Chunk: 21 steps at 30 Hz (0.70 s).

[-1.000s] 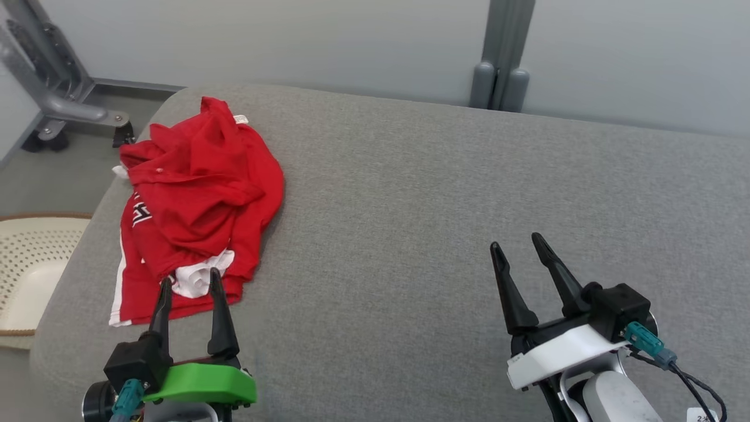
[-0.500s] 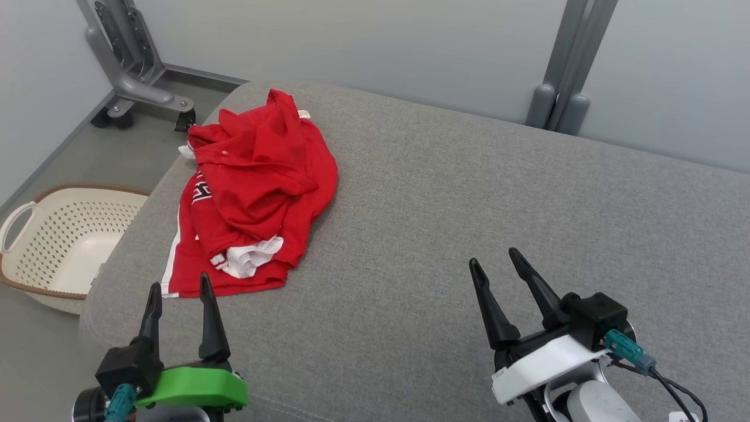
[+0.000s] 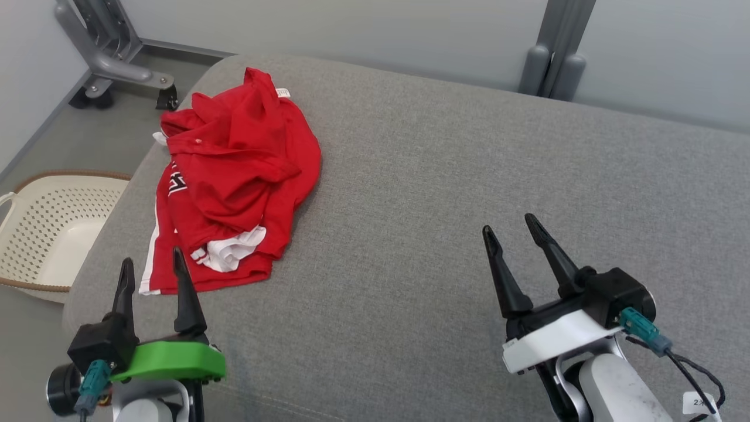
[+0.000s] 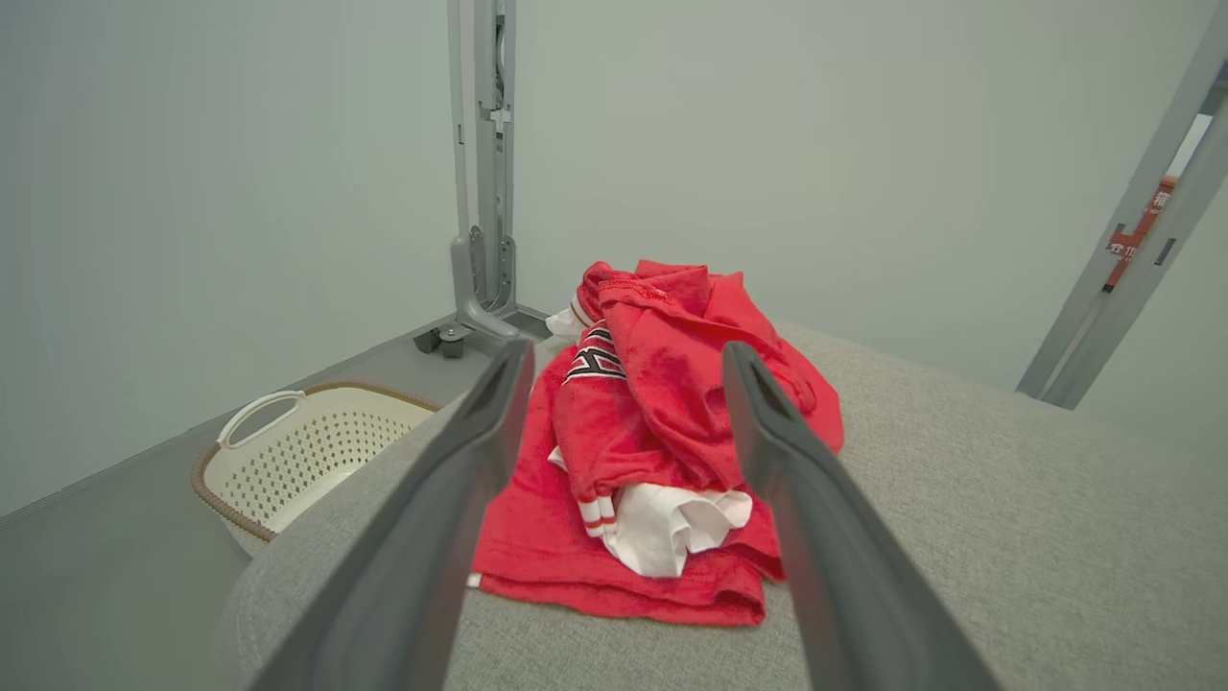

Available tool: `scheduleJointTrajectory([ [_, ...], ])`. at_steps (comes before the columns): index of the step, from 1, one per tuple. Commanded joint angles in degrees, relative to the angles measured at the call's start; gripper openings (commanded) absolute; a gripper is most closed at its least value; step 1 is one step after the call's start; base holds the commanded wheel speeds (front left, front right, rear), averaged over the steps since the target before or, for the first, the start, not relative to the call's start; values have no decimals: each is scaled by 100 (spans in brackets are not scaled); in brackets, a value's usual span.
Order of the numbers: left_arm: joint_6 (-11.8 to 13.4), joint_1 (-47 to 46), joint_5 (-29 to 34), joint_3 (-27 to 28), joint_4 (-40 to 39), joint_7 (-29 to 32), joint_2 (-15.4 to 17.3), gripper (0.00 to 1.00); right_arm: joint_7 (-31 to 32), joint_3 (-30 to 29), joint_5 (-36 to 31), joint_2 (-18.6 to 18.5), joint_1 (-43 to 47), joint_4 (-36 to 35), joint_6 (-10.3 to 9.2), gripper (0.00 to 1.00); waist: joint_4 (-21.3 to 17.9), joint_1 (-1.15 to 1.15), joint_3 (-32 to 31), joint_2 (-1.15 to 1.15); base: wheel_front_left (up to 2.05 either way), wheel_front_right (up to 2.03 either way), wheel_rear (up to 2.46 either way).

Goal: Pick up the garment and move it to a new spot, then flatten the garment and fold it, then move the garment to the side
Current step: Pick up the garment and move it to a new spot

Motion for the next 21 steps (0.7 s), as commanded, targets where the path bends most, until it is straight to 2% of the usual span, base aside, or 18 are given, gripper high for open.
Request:
scheduleJointTrajectory([
  [1,-63,-195,104,46,96,-4,12,100,-18,-44,-97,-22,-109,-57,0,100,-129,0,346,0,0,0,0],
  [7,-349,-1147,345,265,897,-3,214,100,-18,-277,-365,-196,-459,-336,0,100,-307,0,1069,0,0,0,0],
  [10,-540,-1763,411,216,1474,-3,447,100,-18,-382,-445,-331,-574,-426,0,100,-378,0,1355,0,0,0,0],
  [21,-925,-3659,391,42,3157,530,1087,100,-18,-551,-504,-743,-523,-617,0,100,-595,0,1909,0,0,0,0],
])
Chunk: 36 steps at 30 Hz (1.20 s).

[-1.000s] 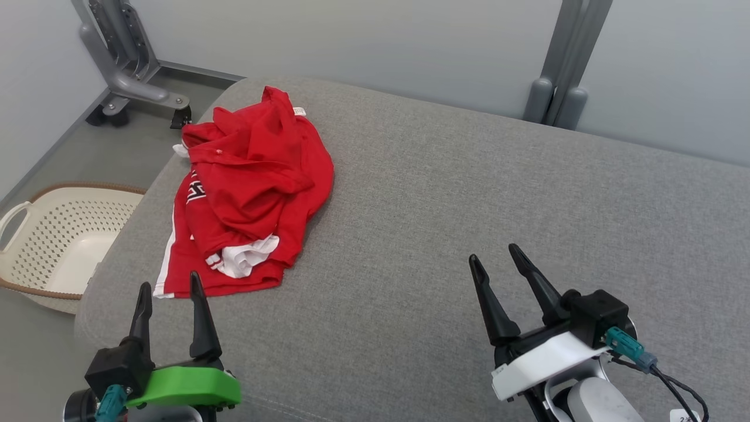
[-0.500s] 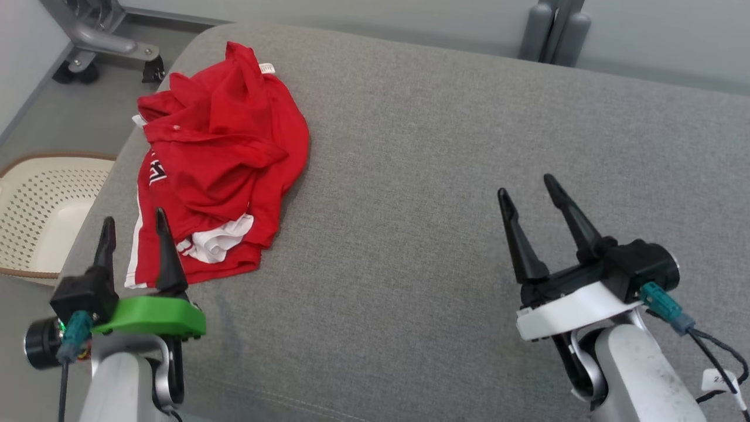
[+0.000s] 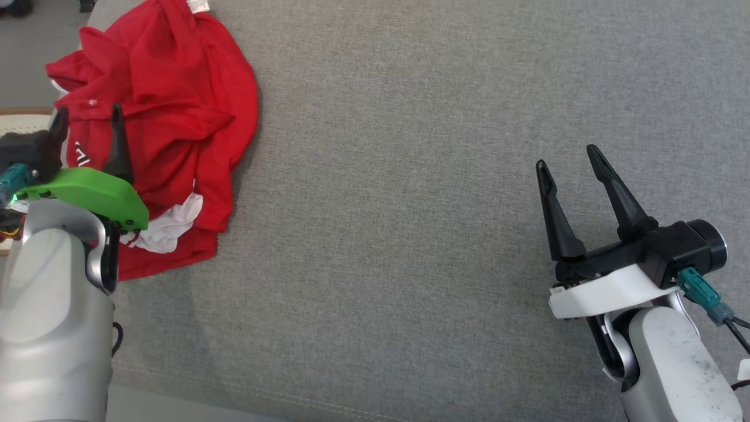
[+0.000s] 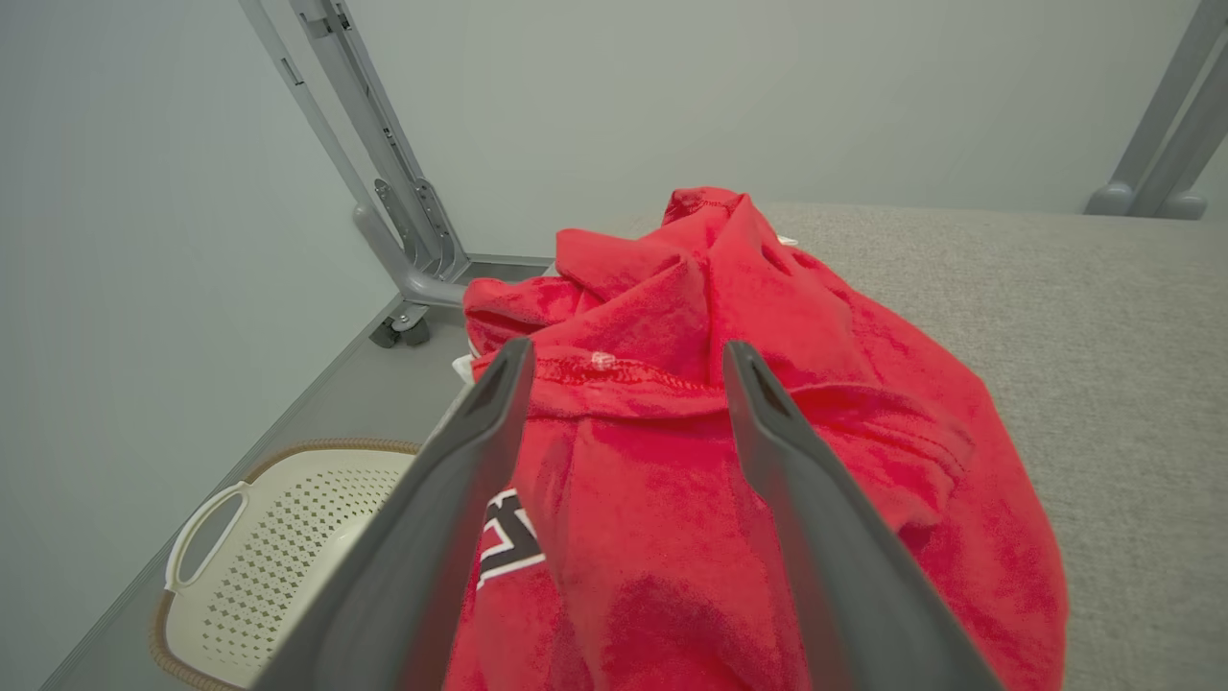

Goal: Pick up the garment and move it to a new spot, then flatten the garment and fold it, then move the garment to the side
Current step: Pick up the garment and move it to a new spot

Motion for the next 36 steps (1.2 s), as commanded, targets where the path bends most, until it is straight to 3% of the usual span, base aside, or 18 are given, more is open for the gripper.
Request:
scheduleJointTrajectory([
  [1,-34,-197,63,-14,132,50,103,100,-19,6,-2,-199,-15,-39,0,100,-178,0,214,0,0,0,0],
  [14,-74,-1131,244,-358,1226,179,532,100,-18,88,-35,-113,-24,-81,0,100,-355,0,374,0,0,0,0],
  [15,-68,-1160,261,-380,1284,167,532,33,-18,93,-34,-108,-25,-73,0,100,-357,0,369,0,0,0,0],
  [16,-78,-1197,245,-395,1364,147,518,0,-19,106,-33,-102,-26,-55,0,100,-361,0,351,0,0,0,0],
  [27,-149,-1101,165,-523,1334,-434,551,0,-19,184,7,102,89,109,0,100,-377,0,-247,0,0,0,0],
  [31,-58,-936,63,-379,669,-530,512,0,-19,164,48,187,137,162,0,100,-393,0,-555,0,0,0,0],
  [36,142,-429,107,-170,-943,-532,396,0,-19,176,92,314,241,227,0,100,-451,0,-890,0,0,0,0],
])
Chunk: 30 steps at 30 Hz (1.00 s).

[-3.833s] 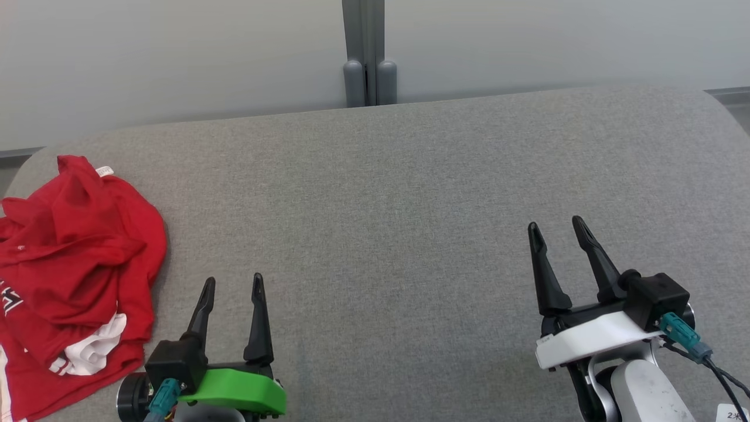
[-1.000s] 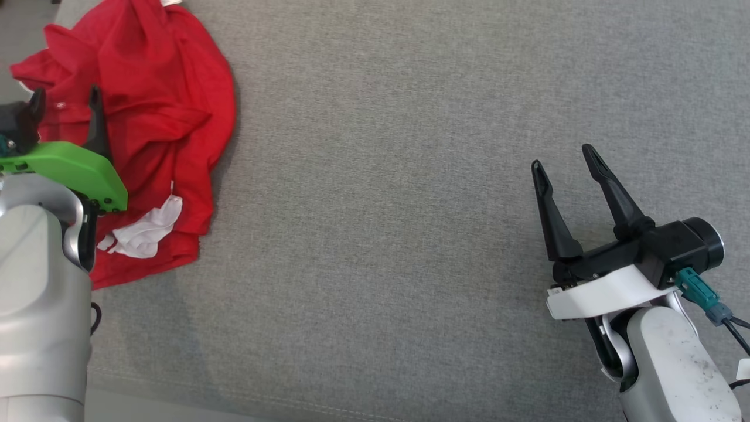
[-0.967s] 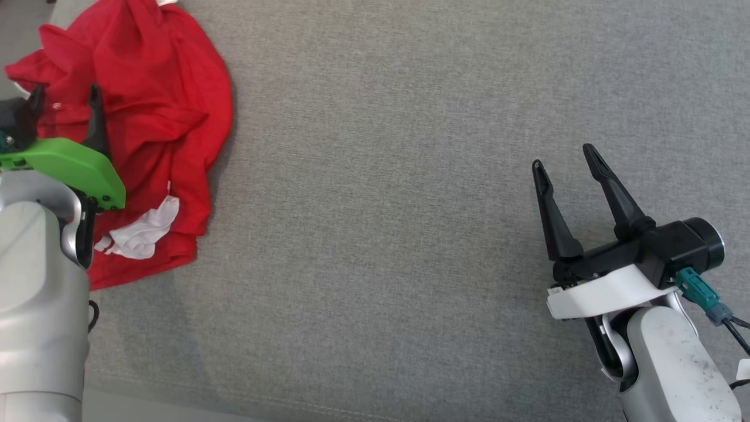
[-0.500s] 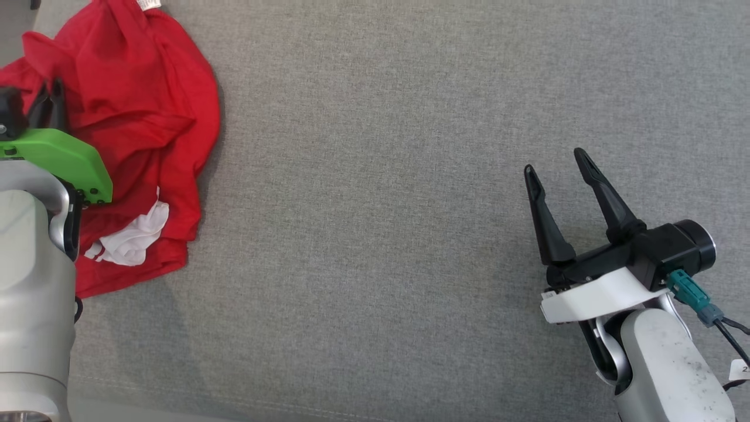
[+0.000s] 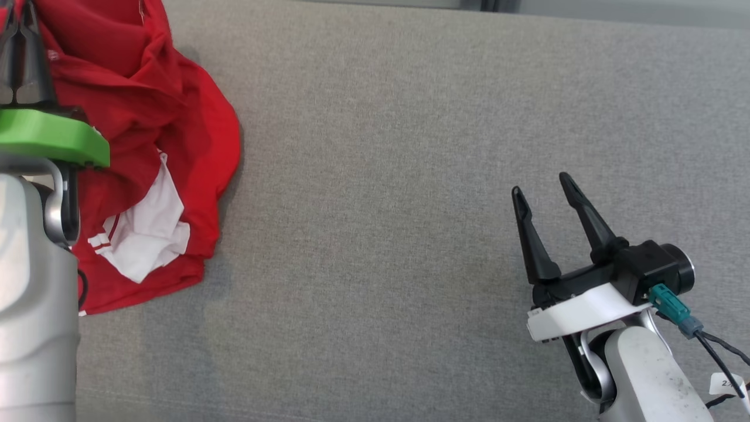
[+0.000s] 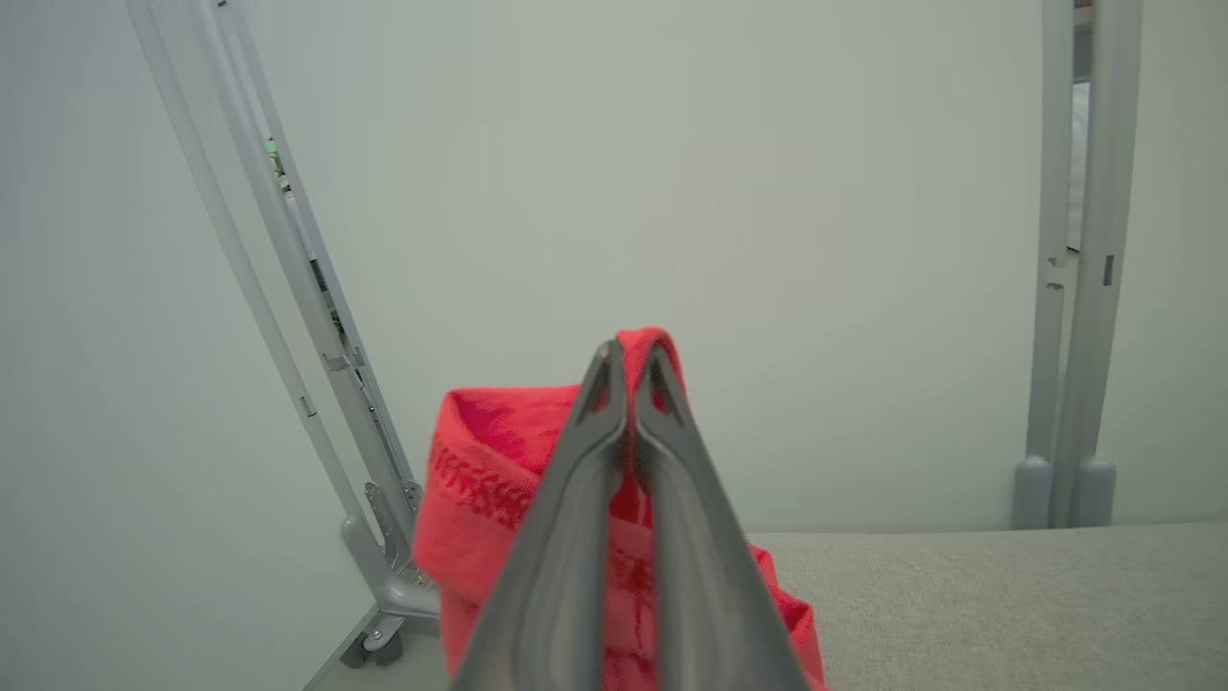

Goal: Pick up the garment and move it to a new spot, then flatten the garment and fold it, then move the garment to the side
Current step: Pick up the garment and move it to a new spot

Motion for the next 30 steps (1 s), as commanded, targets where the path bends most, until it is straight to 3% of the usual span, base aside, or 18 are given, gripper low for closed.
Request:
scheduleJointTrajectory([
  [1,68,231,51,37,-367,-20,-18,0,-18,17,50,35,65,15,0,100,-84,0,-311,0,0,0,0],
  [5,77,551,192,-35,-1279,-21,-33,0,-18,-45,67,94,126,20,0,100,-219,0,-491,0,0,0,0],
  [15,-79,600,303,-530,-2534,340,-90,0,-19,-108,116,210,67,-46,0,100,-824,0,-638,0,0,0,0],
  [23,-183,375,308,-1082,-2933,688,-299,0,-18,-192,235,238,-55,-223,0,100,-1567,0,-536,0,0,0,0],
  [30,-209,218,276,-1523,-2725,731,-601,0,-18,-300,373,237,-120,-378,0,100,-2408,0,-359,0,0,0,0],
])
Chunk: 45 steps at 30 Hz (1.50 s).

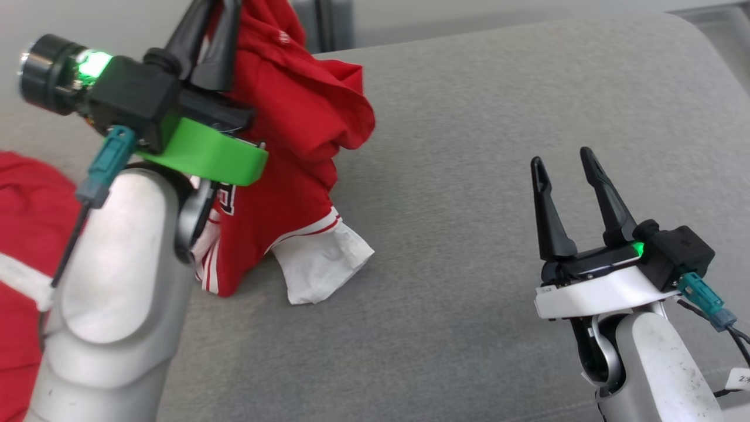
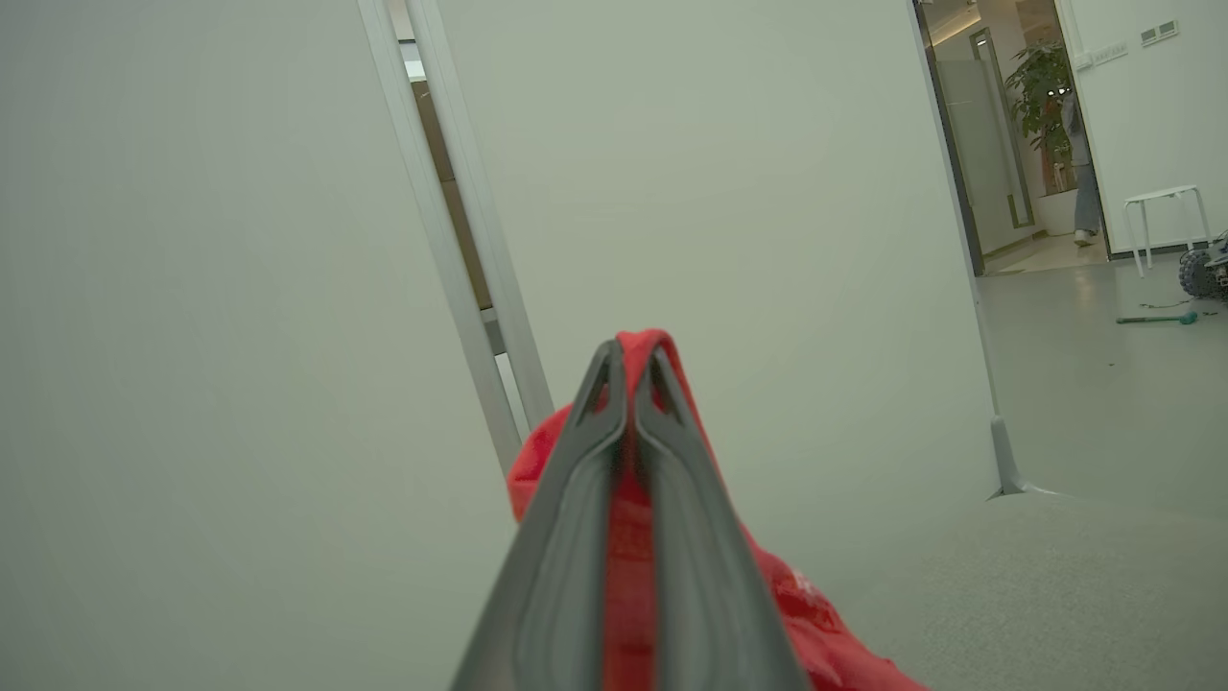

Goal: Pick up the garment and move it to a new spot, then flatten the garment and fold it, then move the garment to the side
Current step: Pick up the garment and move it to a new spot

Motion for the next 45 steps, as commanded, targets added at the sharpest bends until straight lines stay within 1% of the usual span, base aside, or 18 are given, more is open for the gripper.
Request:
scheduleJointTrajectory([
  [1,14,-124,-27,-38,93,-46,-86,0,-18,-22,52,-1,-39,-38,0,100,-730,0,198,0,0,0,0],
  [4,24,-220,58,-235,394,-129,-244,0,-18,1,121,-1,-78,-62,0,100,-1098,0,304,0,0,0,0],
  [8,10,-438,112,-532,1029,-309,-476,0,-18,74,235,-1,-130,-92,0,100,-1622,0,476,0,0,0,0],
  [11,8,-621,180,-730,1541,-436,-596,0,-18,100,334,3,-133,-92,0,100,-1904,0,574,0,0,0,0],
  [12,22,-689,246,-803,1742,-471,-612,11,-19,128,373,2,-125,-83,0,100,-1999,0,601,0,0,0,0],
  [13,29,-752,282,-867,1903,-513,-633,40,-18,130,396,2,-114,-83,0,100,-2051,0,620,0,0,0,0],
  [14,71,-808,267,-896,2085,-552,-665,100,-18,128,436,2,-105,-81,0,100,-2107,0,639,0,0,0,0],
  [17,160,-933,250,-973,2525,-637,-734,100,-18,156,478,3,-71,-79,0,100,-2196,0,657,0,0,0,0],
  [20,167,-1001,186,-1034,2850,-703,-759,100,-18,127,486,2,-30,-81,0,100,-2165,0,633,0,0,0,0],
  [23,174,-1033,119,-1081,3006,-743,-770,100,-18,76,461,3,-37,-86,0,100,-2006,0,578,0,0,0,0],
  [27,211,-982,0,-1048,3006,-778,-790,100,-18,37,351,0,-47,-111,0,100,-1642,0,464,0,0,0,0],
  [32,335,-584,-132,-752,2478,-777,-697,100,-18,28,128,-1,-72,-148,0,100,-1079,0,271,0,0,0,0],
  [35,406,-234,-238,-499,2057,-772,-567,100,-18,7,6,-2,-53,-174,0,100,-743,0,161,0,0,0,0],
  [38,489,322,-331,-189,1594,-773,-394,100,-18,64,-127,-5,12,-183,0,100,-431,0,39,0,0,0,0],
  [42,376,1218,-403,117,960,-773,-140,100,-18,97,-255,-8,90,-160,0,100,-55,0,-82,0,0,0,0],
  [45,370,1791,-444,346,633,-773,-79,100,-18,184,-315,-4,160,-115,0,100,145,0,-151,0,0,0,0],
])
